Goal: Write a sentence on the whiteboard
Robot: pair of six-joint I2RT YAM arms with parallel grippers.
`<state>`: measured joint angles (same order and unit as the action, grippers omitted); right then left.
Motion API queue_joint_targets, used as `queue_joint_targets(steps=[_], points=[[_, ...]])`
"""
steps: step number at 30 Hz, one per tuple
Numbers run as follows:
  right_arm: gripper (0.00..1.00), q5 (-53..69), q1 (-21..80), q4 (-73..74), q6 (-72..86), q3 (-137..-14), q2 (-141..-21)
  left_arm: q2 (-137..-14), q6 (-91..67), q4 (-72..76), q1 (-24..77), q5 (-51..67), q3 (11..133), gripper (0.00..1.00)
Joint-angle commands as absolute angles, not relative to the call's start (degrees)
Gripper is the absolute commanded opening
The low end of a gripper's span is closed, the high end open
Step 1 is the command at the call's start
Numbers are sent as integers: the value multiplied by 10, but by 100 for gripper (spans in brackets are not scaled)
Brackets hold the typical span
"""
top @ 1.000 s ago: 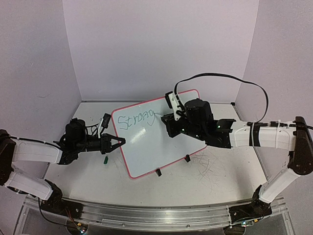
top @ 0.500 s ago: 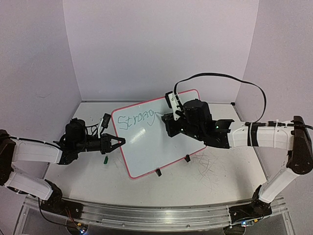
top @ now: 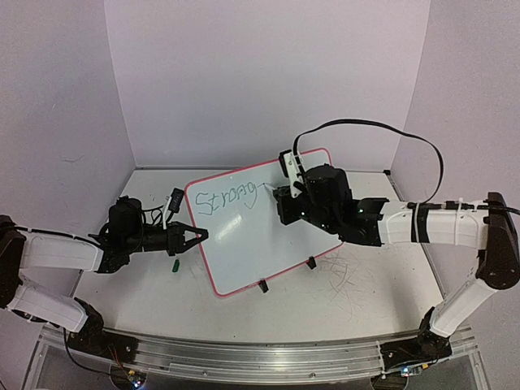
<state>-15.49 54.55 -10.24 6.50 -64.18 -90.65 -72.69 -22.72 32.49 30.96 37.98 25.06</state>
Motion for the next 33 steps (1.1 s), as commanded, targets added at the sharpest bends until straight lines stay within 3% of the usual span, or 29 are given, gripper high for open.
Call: queue_joint_targets(steps=[1,33], points=[[0,-174,540,-112,70,-668,-917,-714,-187,322,308,364,261,0],[0,-122,549,-97,83,-625,-905,-713,-186,320,308,364,263,0]])
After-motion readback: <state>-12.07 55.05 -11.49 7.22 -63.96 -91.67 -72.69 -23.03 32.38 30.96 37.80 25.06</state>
